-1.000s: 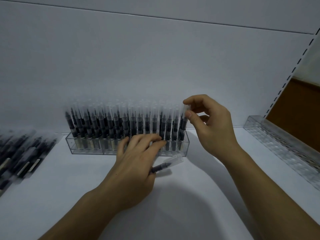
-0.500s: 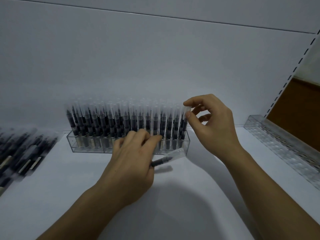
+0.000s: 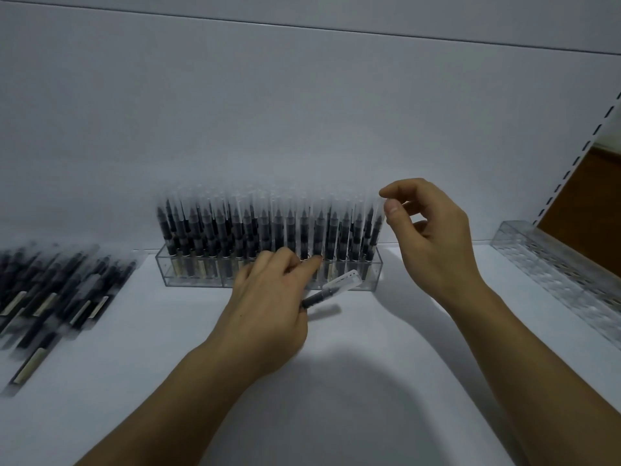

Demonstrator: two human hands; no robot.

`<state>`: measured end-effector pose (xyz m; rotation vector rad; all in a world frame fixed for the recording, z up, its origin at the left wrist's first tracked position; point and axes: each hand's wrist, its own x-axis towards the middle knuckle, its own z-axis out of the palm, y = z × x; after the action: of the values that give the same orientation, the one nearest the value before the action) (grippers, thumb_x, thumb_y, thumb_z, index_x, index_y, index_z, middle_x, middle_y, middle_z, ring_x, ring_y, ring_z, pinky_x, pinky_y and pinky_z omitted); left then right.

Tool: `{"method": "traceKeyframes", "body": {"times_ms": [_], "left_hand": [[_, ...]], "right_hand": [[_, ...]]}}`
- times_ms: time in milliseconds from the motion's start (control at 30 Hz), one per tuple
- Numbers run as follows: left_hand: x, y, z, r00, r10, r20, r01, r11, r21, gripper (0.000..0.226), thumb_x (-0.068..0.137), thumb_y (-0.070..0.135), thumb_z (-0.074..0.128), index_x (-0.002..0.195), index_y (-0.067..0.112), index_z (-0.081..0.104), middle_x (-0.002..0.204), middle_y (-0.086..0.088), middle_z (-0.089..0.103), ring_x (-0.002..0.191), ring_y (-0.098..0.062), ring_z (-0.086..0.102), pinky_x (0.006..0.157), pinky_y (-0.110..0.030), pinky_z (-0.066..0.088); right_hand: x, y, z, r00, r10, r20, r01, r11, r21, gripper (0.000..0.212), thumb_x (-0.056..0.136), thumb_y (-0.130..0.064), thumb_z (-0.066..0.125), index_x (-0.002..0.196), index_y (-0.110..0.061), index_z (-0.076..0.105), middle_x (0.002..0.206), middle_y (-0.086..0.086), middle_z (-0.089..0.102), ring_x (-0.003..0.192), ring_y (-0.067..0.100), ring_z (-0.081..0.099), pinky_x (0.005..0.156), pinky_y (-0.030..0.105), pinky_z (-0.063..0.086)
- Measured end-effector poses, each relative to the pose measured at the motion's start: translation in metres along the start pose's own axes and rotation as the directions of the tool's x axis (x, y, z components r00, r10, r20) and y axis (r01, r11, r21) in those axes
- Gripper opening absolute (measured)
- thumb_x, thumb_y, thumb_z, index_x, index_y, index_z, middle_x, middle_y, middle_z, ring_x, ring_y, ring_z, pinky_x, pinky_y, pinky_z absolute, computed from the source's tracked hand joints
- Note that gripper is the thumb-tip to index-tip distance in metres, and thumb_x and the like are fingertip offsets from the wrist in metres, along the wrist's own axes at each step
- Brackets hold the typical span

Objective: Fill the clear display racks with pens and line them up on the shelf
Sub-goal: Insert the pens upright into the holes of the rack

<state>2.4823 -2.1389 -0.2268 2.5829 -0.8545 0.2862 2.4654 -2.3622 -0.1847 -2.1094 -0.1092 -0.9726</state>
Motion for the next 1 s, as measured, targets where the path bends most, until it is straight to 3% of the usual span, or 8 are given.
{"method": "traceKeyframes", "body": {"times_ms": [200,467,600,767,900,1000], "left_hand": [[0.004,-0.007,0.009,1.000,0.002,-0.007,-0.002,0.999,0.041,0.070,0.093,0.019,0.050,0.157,0.030,0.023,0.127,0.009,0.035,0.120,-0.014,0.032,0.110,-0.037,0.029],[0.019,-0.012,0.025,0.996,0.005,-0.089,-0.005,1.000,-0.003,0.071,0.090,0.010,0.054,0.155,0.022,0.029,0.129,0.001,0.039,0.115,-0.021,0.040,0.103,-0.040,0.041],[0.023,-0.013,0.031,0.997,0.016,-0.078,-0.012,0.999,0.053,0.076,0.089,0.012,0.055,0.157,0.021,0.021,0.132,-0.001,0.038,0.117,-0.023,0.039,0.107,-0.043,0.037],[0.022,-0.015,0.031,0.999,0.026,-0.039,-0.023,0.996,0.081,0.081,0.091,0.013,0.053,0.160,0.020,0.011,0.131,0.000,0.036,0.122,-0.022,0.036,0.119,-0.052,0.020],[0.021,-0.014,0.026,0.999,0.029,-0.023,-0.028,0.998,0.048,0.079,0.091,0.011,0.053,0.159,0.021,0.015,0.133,0.000,0.039,0.125,-0.022,0.036,0.119,-0.052,0.021],[0.018,-0.012,0.023,0.999,0.026,-0.019,-0.025,1.000,0.018,0.072,0.089,0.009,0.056,0.155,0.020,0.028,0.132,0.000,0.042,0.124,-0.024,0.041,0.116,-0.053,0.026]], "right_hand": [[0.000,0.003,0.002,0.999,0.032,0.014,-0.033,0.999,0.039,0.016,0.101,-0.014,0.059,0.114,-0.021,0.065,0.095,-0.014,0.063,0.087,0.007,0.060,0.064,0.013,0.043],[-0.001,0.008,0.005,0.999,0.043,0.030,-0.044,0.999,0.019,0.015,0.101,-0.015,0.059,0.113,-0.022,0.064,0.097,-0.011,0.064,0.088,0.005,0.060,0.067,0.011,0.044],[-0.001,0.013,0.005,0.997,0.068,0.022,-0.068,0.998,0.012,0.014,0.102,-0.016,0.059,0.112,-0.024,0.064,0.097,-0.014,0.064,0.088,0.002,0.059,0.068,0.008,0.043],[-0.001,0.018,0.005,0.995,0.100,0.017,-0.100,0.995,0.012,0.013,0.102,-0.016,0.058,0.111,-0.023,0.064,0.099,-0.013,0.064,0.087,0.002,0.058,0.068,0.006,0.041],[-0.004,0.019,0.008,0.991,0.131,0.027,-0.131,0.991,-0.005,0.014,0.101,-0.015,0.058,0.113,-0.021,0.064,0.097,-0.010,0.065,0.086,0.003,0.058,0.068,0.006,0.042],[-0.010,0.021,0.008,0.981,0.182,0.071,-0.179,0.983,-0.049,0.018,0.101,-0.013,0.057,0.115,-0.021,0.063,0.091,-0.009,0.063,0.079,0.005,0.058,0.068,0.010,0.043]]}}
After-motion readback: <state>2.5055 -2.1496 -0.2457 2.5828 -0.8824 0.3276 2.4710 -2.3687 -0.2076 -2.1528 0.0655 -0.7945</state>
